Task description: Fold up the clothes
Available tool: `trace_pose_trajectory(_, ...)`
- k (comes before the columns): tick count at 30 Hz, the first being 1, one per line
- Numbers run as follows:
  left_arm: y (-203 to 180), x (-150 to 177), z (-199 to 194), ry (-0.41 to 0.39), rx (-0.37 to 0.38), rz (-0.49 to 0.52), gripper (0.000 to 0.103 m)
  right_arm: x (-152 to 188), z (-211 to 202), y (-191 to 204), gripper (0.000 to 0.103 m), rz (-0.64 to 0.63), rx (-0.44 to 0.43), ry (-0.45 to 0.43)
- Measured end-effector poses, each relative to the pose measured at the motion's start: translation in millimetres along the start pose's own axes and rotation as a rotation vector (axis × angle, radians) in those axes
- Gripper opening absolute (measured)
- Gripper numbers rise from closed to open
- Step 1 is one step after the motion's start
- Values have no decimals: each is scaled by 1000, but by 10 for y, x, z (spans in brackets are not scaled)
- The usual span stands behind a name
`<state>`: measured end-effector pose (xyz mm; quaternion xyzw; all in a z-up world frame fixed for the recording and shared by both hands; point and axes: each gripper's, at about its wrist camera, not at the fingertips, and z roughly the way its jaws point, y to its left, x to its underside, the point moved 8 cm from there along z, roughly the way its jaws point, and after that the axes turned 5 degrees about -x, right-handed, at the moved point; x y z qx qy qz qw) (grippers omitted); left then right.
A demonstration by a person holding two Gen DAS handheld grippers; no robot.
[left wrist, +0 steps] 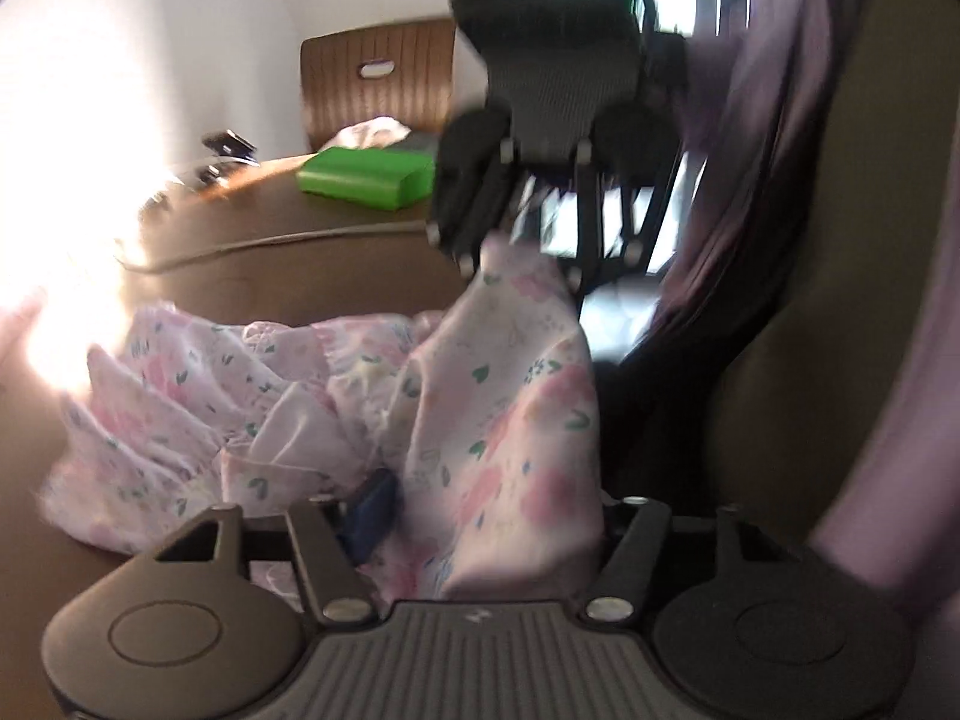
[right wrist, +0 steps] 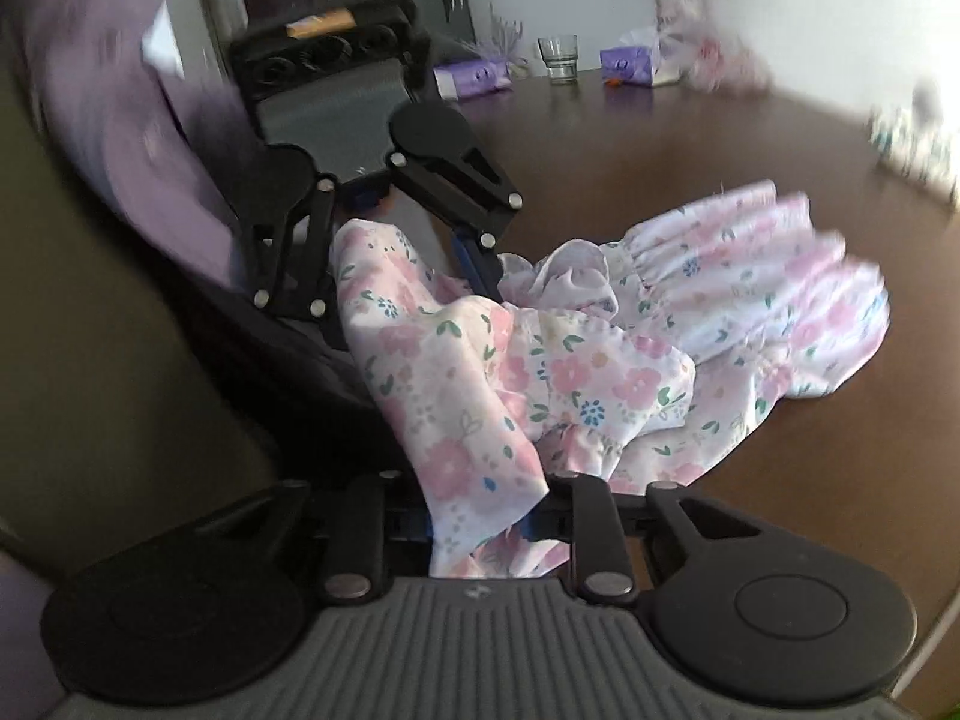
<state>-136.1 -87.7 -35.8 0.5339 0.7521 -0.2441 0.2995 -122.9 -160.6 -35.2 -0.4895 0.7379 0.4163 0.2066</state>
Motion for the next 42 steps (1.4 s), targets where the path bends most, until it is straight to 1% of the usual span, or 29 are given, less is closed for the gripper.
trace_pose_trajectory(2, 189, -68, -63, -42, 129, -172, 54, -1, -72, -132, 21, 134, -66, -58)
trace_pose_trajectory(4, 435, -89, -115, -92, 221, -354, 52, -11, -157, -273, 22, 267, -116, -128)
trace_pose_trajectory(6, 616, -35, -155, -141, 270, -515, 50, -32, -265, -425, 30, 398, -145, -219)
trace_pose_trajectory(7, 704, -2, -175, -165, 291, -593, 50, -33, -330, -488, 39, 452, -163, -262)
trace_pose_trajectory(8, 795, 31, -195, -189, 312, -672, 49, -30, -400, -541, 54, 477, -157, -301)
trace_pose_trajectory(10, 879, 109, -211, -223, 324, -769, 46, 3, -499, -605, 70, 459, -63, -342)
trace_pose_trajectory(13, 917, 183, -150, -244, 331, -877, 35, 66, -555, -556, 81, 357, 100, -391)
trace_pose_trajectory(14, 929, 202, -130, -250, 336, -910, 32, 67, -556, -517, 84, 307, 130, -411)
trace_pose_trajectory(17, 977, 237, -138, -292, 359, -978, 31, -23, -384, -403, 84, 142, 129, -382)
trace_pose_trajectory(19, 1068, 256, -126, -327, 400, -1028, 31, -61, -254, -365, 83, 70, 141, -335)
trace_pose_trajectory(20, 1111, 260, -110, -341, 417, -1049, 31, -83, -179, -376, 76, 68, 153, -316)
trace_pose_trajectory(21, 1137, 267, -91, -344, 421, -1063, 31, -87, -153, -423, 67, 132, 120, -315)
trace_pose_trajectory(22, 1160, 285, -86, -340, 412, -1075, 30, -88, -144, -476, 44, 214, 74, -318)
trace_pose_trajectory(23, 1184, 307, -87, -336, 399, -1087, 31, -91, -137, -530, 29, 295, 28, -321)
trace_pose_trajectory(25, 1221, 321, -137, -337, 350, -1102, 32, -63, -151, -649, 24, 473, -74, -339)
trace_pose_trajectory(26, 1219, 327, -194, -336, 324, -1099, 40, -49, -162, -710, 23, 563, -126, -348)
trace_pose_trajectory(27, 1213, 305, -258, -340, 285, -1073, 54, -43, -176, -734, 23, 620, -167, -350)
trace_pose_trajectory(28, 1200, 274, -346, -352, 230, -1033, 61, -49, -188, -752, 22, 665, -190, -348)
trace_pose_trajectory(29, 1165, 250, -446, -365, 167, -979, 75, -57, -199, -772, 22, 711, -208, -346)
trace_pose_trajectory(30, 1124, 227, -550, -377, 102, -920, 82, -65, -211, -791, 22, 757, -227, -343)
trace_pose_trajectory(32, 1024, 187, -636, -375, -41, -782, 85, -86, -211, -832, 22, 824, -237, -323)
trace_pose_trajectory(34, 946, 168, -668, -357, -177, -657, 85, -122, -166, -854, 22, 840, -205, -290)
trace_pose_trajectory(35, 963, 176, -594, -331, -196, -669, 84, -150, -139, -849, 22, 840, -188, -282)
trace_pose_trajectory(37, 1021, 189, -410, -275, -201, -737, 71, -205, -85, -841, 22, 838, -154, -268)
trace_pose_trajectory(38, 1027, 188, -356, -271, -186, -763, 60, -232, -59, -836, 22, 837, -137, -260)
trace_pose_trajectory(39, 1024, 183, -317, -277, -165, -786, 55, -260, -33, -832, 23, 837, -120, -253)
trace_pose_trajectory(40, 1011, 164, -263, -276, -162, -792, 52, -287, -7, -828, 26, 836, -103, -245)
trace_pose_trajectory(41, 998, 149, -221, -268, -157, -798, 42, -314, 18, -824, 31, 835, -86, -238)
trace_pose_trajectory(42, 1010, 178, -201, -268, -135, -831, 36, -342, 43, -819, 37, 834, -69, -230)
